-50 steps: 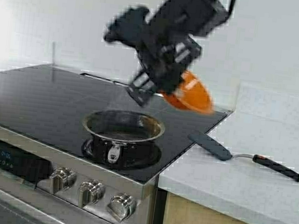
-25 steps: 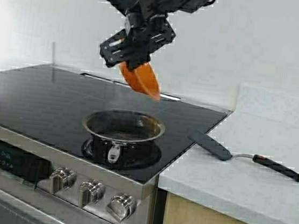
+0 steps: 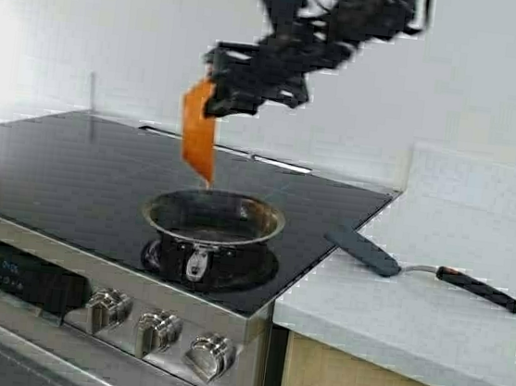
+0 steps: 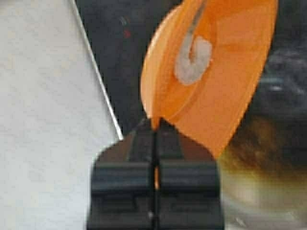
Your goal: Add oil to the pan and cook the shrimp and serve it
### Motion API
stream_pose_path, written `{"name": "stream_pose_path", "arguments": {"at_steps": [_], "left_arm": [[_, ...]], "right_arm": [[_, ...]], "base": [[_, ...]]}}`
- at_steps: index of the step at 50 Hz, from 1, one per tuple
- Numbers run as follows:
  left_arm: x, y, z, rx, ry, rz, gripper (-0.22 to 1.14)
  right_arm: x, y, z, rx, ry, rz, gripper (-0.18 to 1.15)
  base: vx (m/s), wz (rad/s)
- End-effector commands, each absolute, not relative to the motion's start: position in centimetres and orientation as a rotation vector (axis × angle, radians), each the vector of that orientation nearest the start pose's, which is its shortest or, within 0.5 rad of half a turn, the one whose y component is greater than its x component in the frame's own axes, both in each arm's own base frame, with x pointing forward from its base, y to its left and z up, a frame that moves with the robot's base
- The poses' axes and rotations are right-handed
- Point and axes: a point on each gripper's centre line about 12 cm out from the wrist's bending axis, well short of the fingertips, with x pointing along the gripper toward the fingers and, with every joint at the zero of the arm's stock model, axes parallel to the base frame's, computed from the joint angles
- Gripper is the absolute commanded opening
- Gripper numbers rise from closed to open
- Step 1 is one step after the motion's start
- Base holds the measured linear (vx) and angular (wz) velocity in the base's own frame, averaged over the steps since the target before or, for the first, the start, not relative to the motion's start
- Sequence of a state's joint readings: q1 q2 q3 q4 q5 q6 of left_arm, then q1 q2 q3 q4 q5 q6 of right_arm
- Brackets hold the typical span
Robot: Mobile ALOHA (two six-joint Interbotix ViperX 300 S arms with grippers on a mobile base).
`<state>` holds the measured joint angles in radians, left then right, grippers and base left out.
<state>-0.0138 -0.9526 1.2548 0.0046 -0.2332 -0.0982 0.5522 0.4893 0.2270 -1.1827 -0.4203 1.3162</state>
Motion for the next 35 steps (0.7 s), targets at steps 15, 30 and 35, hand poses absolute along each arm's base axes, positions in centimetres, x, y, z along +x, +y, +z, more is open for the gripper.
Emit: {"name": "stream_pose_path", "arguments": {"at_steps": [15, 30, 35], "left_arm": [[19.6, -0.3, 25.4, -0.092, 0.065, -0.011, 0.03], [19.8, -0.3, 25.3, -0.09, 0.074, -0.01, 0.03], [19.8, -0.3, 25.3, -0.09, 0.076, -0.012, 0.03]], "right_arm": [[43.5, 25.4, 5.5, 0.758, 0.534, 1.033, 0.05], [43.7, 24.9, 1.3, 0.991, 0.528, 1.004, 0.06], [43.8, 24.8, 2.1, 0.99, 0.509, 1.015, 0.06]], "base": [[0.0, 0.0], [0.0, 0.0], [0.0, 0.0]]}}
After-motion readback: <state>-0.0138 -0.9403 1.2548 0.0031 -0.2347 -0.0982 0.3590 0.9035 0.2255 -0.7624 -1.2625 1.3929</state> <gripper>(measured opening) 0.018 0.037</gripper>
